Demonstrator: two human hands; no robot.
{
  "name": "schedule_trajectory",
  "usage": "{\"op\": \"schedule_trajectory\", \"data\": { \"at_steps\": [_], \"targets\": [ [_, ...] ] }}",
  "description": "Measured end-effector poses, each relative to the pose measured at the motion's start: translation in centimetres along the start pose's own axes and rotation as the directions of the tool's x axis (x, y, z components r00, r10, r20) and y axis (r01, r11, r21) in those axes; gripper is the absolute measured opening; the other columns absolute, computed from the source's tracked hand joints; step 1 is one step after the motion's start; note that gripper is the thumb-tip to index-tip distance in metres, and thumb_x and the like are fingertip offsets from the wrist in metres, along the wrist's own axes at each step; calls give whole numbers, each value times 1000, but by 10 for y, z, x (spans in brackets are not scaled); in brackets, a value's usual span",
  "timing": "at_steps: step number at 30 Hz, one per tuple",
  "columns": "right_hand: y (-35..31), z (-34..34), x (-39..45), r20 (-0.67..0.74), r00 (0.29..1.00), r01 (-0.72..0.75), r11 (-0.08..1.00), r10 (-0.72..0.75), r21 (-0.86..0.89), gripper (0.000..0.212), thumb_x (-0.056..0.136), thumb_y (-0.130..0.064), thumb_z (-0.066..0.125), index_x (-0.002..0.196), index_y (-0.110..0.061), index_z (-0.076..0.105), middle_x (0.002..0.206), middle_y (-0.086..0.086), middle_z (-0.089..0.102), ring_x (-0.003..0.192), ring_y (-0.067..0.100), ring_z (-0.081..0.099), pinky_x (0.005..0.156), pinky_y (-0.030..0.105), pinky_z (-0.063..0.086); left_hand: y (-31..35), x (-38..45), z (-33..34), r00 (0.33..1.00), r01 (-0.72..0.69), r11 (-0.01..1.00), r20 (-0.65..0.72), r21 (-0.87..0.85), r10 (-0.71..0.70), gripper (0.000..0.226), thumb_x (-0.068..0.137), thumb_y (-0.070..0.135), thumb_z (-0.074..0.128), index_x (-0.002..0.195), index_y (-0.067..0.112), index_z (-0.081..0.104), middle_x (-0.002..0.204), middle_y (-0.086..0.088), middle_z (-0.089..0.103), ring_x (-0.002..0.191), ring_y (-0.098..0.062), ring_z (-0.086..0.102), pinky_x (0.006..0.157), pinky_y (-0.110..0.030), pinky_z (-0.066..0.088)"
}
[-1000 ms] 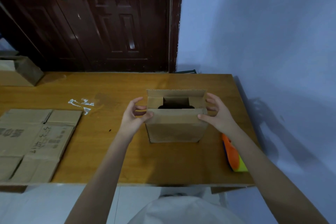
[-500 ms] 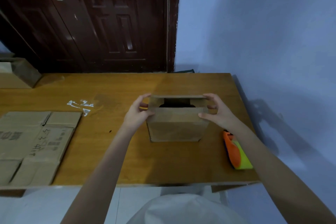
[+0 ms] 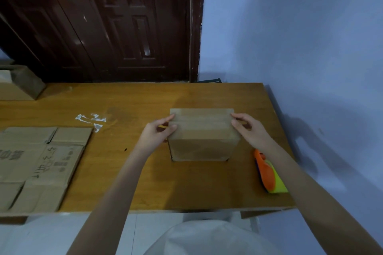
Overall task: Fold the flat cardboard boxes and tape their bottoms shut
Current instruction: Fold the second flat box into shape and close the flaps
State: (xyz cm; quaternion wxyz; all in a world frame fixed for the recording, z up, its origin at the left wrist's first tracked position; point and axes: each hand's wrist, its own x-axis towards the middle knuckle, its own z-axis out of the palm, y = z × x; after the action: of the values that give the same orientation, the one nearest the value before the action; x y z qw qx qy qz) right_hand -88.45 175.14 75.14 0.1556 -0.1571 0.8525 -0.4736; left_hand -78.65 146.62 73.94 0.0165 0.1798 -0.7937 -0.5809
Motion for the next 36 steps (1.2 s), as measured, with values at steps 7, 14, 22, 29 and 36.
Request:
{"op": "schedule_trajectory", "data": {
  "at_steps": [7, 14, 22, 29, 36],
  "targets": [
    [-6, 0, 12, -66, 997, -32, 999, 32, -1, 28, 91, -20, 62, 118, -15, 59, 118, -2, 59, 104, 8, 56, 66, 10, 44, 7, 6, 4, 987, -52, 991, -146, 119, 69, 27, 87, 32, 65, 112, 24, 68, 106, 9, 63, 90, -14, 63, 70, -43, 59],
    [-27, -18, 35, 230, 835, -539, 826, 499, 165, 73, 81, -10, 72, 143, -8, 32, 111, 10, 61, 95, 25, 63, 68, 37, 55, 36, 20, -7, 915, 402, 915, -23, -20, -402, 48, 80, 25, 74, 115, 6, 48, 104, -10, 59, 83, -23, 64, 56, -38, 56],
    [-24, -32, 42, 522, 708, -618, 775, 476, 134, 66, 84, -14, 66, 142, -16, 36, 122, 21, 56, 104, 39, 62, 85, 51, 54, 45, 35, -31, 744, 506, 847, 414, 165, -525, 72, 85, 39, 63, 145, 12, 33, 134, -27, 48, 89, -37, 68, 62, -37, 59],
    [-22, -32, 35, 502, 812, -424, 892, 299, 155, 76, 84, -12, 68, 147, -27, 27, 126, 12, 57, 103, 30, 65, 79, 43, 57, 35, 28, -35, 848, 315, 939, 403, 140, -345, 89, 81, 39, 66, 151, 26, 12, 126, -27, 54, 85, -32, 70, 73, -38, 59],
    [-19, -34, 16, 302, 953, -29, 989, -16, 143, 69, 83, -8, 68, 139, -30, 35, 126, 3, 53, 104, 22, 63, 71, 37, 59, 33, 14, -35, 938, -86, 985, 345, 146, 31, 75, 86, 21, 65, 146, 31, 23, 118, -8, 59, 89, -22, 69, 72, -40, 59]
  ]
}}
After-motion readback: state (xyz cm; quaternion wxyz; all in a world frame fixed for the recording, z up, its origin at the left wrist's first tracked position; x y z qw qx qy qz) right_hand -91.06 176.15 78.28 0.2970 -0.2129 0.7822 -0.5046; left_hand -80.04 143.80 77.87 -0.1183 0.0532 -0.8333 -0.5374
